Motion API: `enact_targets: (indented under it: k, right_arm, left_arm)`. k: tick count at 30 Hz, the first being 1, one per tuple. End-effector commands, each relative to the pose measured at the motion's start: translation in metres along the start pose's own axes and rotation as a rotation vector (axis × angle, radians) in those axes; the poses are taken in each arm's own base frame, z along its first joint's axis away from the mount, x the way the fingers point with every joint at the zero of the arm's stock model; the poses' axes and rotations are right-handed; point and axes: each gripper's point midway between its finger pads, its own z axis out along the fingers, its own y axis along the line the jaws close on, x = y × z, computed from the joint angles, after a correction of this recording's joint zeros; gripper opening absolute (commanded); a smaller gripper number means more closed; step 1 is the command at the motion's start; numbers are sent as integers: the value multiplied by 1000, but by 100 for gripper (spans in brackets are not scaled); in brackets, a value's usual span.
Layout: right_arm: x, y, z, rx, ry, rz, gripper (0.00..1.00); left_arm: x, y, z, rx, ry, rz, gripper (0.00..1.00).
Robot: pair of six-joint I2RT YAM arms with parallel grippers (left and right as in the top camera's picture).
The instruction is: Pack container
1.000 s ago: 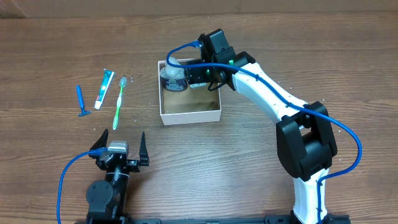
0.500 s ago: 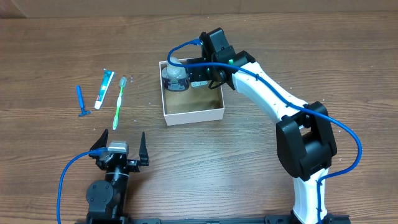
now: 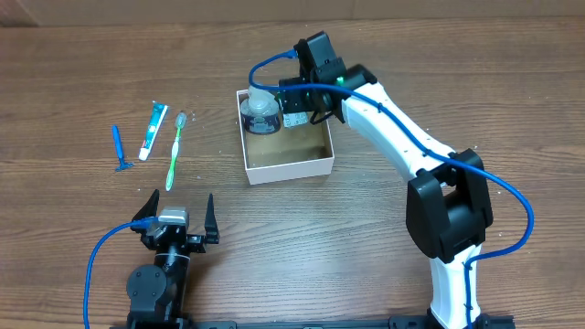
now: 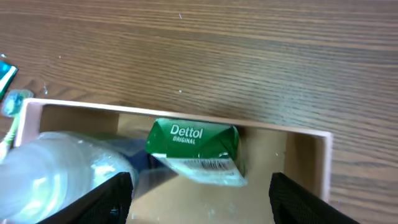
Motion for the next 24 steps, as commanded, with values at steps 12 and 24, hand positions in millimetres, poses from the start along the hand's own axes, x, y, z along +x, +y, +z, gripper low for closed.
enact_targets:
  k: [12, 24]
  right_arm:
    - [20, -70, -74, 270, 210, 221, 72]
    - [98, -109, -67, 406, 469, 327, 73]
  left_arm:
    - [1, -3, 0, 15, 3, 12, 100]
    - [1, -3, 0, 15, 3, 12, 100]
